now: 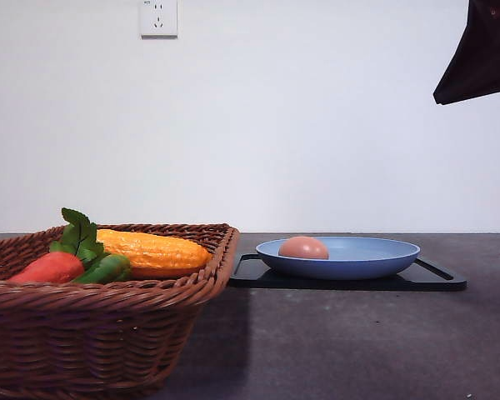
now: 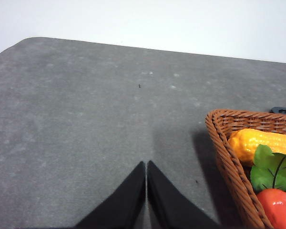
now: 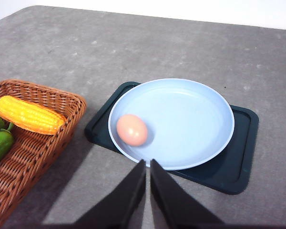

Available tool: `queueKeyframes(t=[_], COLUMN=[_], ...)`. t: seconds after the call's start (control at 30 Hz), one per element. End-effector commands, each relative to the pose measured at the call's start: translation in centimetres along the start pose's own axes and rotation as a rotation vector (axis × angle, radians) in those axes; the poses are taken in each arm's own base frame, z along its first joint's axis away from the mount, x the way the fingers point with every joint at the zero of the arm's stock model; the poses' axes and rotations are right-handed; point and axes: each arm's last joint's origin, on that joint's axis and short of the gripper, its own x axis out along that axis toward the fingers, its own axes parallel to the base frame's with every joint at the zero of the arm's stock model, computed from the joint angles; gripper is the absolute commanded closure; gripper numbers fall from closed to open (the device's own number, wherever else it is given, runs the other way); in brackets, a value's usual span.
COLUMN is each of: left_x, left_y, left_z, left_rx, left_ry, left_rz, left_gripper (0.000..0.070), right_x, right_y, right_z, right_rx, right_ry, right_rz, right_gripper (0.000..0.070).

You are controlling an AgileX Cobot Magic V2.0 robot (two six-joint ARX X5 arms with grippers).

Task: Transfer egg from basket to plate and serve

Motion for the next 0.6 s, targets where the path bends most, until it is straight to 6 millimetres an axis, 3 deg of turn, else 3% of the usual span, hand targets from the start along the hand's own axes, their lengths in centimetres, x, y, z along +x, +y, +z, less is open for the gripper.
queueKeyframes(t=[0.0,0.57], left_x=[0.25,0.25], left_y=[0.1,0.1], left_z=[-0.9,-0.92], left_rx=[-0.009,-0.011], left_ry=[0.03,0.033], left_rz=[-0.002,-0.002], left_gripper=[0.07,0.07], right_x=[-0.01,-0.01], right_y=[0.16,0.16], right_z=[0.33,0.33], right_rx=[0.012,0.011], right_ry=[-0.014,-0.014], right_rz=[0.004,0.004], right_gripper=[0.07,0.07])
